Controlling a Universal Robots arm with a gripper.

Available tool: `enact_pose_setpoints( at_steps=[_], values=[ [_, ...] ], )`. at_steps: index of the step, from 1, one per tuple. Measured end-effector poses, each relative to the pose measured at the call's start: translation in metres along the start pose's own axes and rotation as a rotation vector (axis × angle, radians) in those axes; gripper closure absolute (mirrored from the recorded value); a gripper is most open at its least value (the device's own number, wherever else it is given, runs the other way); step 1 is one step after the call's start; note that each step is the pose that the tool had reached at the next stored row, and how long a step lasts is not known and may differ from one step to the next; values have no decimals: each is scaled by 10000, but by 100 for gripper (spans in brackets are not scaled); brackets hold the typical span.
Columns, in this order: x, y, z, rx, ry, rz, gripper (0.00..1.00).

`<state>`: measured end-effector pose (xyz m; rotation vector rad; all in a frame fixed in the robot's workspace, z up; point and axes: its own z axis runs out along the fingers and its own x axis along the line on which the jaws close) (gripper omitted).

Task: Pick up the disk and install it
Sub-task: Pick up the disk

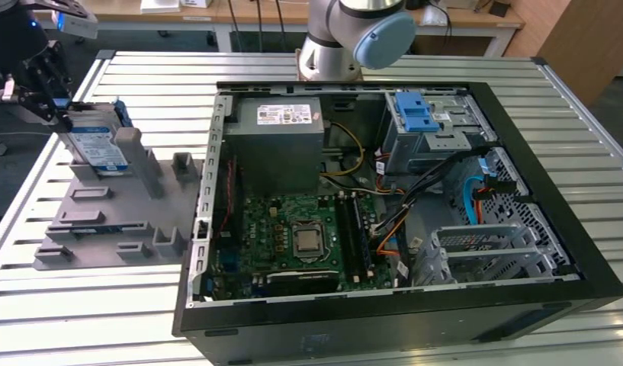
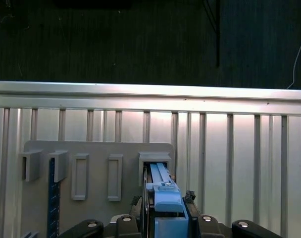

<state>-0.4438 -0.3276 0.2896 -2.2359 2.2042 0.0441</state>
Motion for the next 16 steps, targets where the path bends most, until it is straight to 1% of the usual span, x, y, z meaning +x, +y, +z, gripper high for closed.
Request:
enact_pose_setpoints(
  at_steps=[4,5,16],
  values=[
    [0,0,2,-2,1,1,57],
    [0,0,3,-2,0,1,63],
    [0,0,0,4,-5,0,63]
  ],
)
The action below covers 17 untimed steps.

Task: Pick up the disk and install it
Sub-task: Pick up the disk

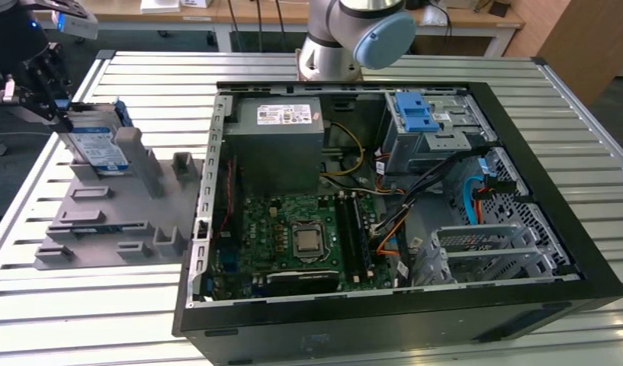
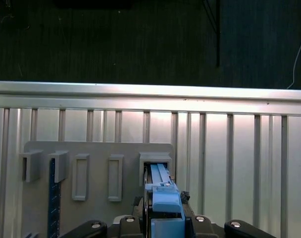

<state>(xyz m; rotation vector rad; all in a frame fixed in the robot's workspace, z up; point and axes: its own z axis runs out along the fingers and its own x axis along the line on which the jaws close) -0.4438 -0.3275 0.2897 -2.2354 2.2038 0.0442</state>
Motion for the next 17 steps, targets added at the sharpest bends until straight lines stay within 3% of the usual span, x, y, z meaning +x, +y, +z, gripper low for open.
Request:
enact_pose_setpoints(
  at_steps=[5,17],
  values=[
    [0,0,-30,0,-1,0,63],
    [0,0,-12,-3,1,0,62]
  ],
)
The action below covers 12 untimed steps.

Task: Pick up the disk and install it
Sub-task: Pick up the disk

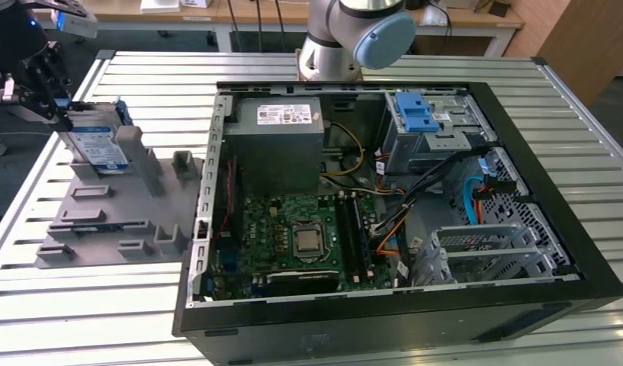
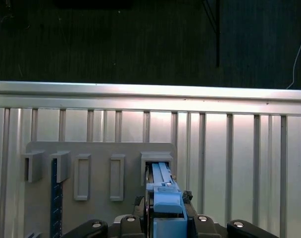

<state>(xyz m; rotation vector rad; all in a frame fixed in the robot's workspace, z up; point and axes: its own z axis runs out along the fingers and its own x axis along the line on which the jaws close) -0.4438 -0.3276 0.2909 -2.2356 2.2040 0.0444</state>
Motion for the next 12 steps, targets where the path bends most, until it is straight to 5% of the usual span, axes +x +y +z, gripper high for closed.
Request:
enact_pose_setpoints(
  at_steps=[8,12],
  values=[
    [0,0,0,-1,3,0,56],
    [0,0,0,-2,3,0,64]
  ],
)
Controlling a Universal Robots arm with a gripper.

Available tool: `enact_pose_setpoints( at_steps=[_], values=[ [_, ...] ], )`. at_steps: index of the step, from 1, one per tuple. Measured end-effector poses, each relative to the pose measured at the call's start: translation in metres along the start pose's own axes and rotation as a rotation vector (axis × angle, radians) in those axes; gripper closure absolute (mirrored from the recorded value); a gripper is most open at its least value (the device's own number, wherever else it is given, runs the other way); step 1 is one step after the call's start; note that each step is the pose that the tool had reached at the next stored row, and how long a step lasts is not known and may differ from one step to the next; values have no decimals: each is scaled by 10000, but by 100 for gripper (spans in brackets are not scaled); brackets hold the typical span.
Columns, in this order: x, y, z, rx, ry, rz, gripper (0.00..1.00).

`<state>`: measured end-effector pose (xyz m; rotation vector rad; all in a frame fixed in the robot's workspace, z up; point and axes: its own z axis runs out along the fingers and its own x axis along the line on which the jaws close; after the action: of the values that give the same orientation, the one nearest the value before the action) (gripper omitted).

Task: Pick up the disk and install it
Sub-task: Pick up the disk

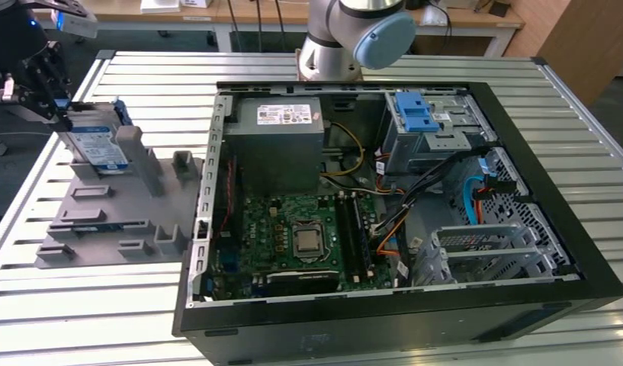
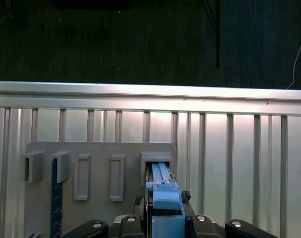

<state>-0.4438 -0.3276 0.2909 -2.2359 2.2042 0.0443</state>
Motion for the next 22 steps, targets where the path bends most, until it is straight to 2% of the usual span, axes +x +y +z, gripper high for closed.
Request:
enact_pose_setpoints(
  at_steps=[14,22],
  values=[
    [0,0,2,3,-1,0,64],
    [-1,2,-60,4,-1,-1,64]
  ],
)
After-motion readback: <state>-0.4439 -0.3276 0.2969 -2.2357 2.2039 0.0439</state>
